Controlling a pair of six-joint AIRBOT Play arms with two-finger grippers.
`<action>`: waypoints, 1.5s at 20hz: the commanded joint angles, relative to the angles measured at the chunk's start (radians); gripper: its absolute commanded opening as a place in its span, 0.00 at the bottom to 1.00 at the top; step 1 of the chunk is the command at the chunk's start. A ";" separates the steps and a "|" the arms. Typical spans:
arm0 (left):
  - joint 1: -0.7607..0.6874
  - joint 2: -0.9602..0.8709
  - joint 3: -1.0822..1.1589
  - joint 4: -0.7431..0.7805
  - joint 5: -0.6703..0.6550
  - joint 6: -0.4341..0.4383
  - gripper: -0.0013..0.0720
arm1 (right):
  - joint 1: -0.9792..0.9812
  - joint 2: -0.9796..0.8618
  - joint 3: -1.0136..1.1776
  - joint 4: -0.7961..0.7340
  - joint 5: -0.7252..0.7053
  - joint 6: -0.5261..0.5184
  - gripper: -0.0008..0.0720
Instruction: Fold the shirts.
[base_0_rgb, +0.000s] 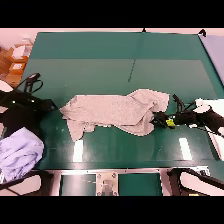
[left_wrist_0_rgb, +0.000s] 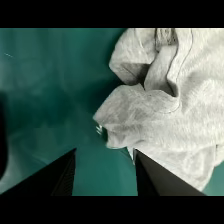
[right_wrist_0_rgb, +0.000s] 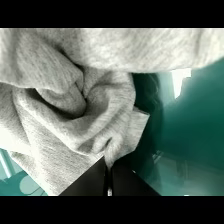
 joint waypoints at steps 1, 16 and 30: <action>0.014 -0.104 -0.028 -0.095 -0.060 0.082 0.63 | 0.001 0.001 0.001 0.013 -0.002 0.000 0.03; -0.063 -0.188 -0.014 -0.190 -0.017 0.116 0.04 | 0.001 0.001 0.002 0.025 0.000 -0.001 0.03; -0.060 0.538 0.827 -0.370 0.079 -0.019 0.04 | -0.244 0.418 1.109 0.159 0.202 0.089 0.03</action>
